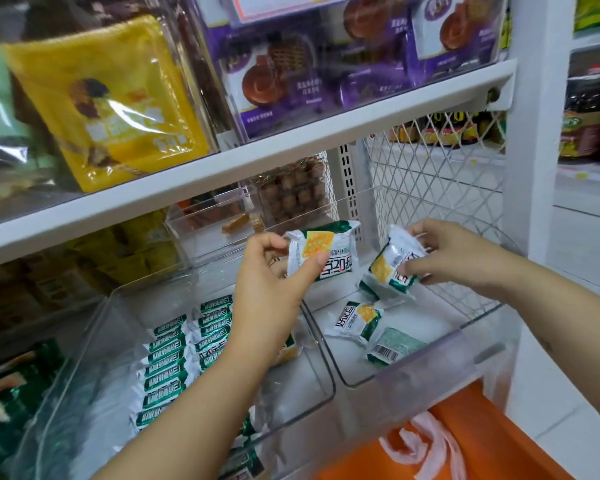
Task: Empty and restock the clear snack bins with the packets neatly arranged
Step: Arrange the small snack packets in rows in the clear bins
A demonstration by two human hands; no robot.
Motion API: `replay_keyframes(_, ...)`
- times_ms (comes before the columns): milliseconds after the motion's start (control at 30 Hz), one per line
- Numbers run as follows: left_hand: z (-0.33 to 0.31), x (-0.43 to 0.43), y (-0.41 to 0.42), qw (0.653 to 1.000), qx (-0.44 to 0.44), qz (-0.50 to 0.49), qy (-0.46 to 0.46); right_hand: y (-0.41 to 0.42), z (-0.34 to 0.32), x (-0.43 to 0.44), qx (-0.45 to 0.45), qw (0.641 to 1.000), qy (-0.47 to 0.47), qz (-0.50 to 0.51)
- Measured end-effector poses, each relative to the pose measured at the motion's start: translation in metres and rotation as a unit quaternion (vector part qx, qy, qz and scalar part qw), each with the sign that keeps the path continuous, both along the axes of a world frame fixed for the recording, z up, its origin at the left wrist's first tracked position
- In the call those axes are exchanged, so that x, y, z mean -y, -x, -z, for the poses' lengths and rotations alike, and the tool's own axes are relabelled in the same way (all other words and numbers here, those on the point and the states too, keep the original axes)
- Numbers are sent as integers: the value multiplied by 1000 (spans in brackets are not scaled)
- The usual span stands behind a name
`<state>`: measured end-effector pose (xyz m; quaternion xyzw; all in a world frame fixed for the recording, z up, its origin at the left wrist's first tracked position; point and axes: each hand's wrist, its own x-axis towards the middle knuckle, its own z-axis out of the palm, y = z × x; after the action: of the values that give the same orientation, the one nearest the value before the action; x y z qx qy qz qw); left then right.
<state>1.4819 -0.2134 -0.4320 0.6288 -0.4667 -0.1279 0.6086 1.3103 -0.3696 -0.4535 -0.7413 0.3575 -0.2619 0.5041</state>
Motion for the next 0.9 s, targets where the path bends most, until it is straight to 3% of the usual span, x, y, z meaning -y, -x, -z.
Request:
replay_keyframes(100, -4, 0, -6, 999, -51, -6, 13, 2, -16, -19, 96, 994, -7, -48)
replay_keyframes(233, -7, 0, -17, 994, -105, -19, 3, -5, -28, -39, 142, 986, 13, -86)
replay_keyframes(333, -14, -7, -20, 994, -106, -6, -14, -11, -34, -48, 172, 978, -22, -116)
replay_keyframes(433, -20, -13, -25, 995, -98, -13, -9, -15, -39, -56, 173, 972, -36, -155)
replay_keyframes(600, -24, -22, -25, 992, -115, -46, -31, -22, -43, -69, 124, 977, 92, -149)
replay_keyframes(767, -27, -31, -24, 972, -227, -20, -62, -30, -50, -81, 136, 971, 120, -154)
replay_keyframes(900, -28, -37, -31, 952, -295, -11, -86, -36, -53, -85, 154, 970, 81, -167)
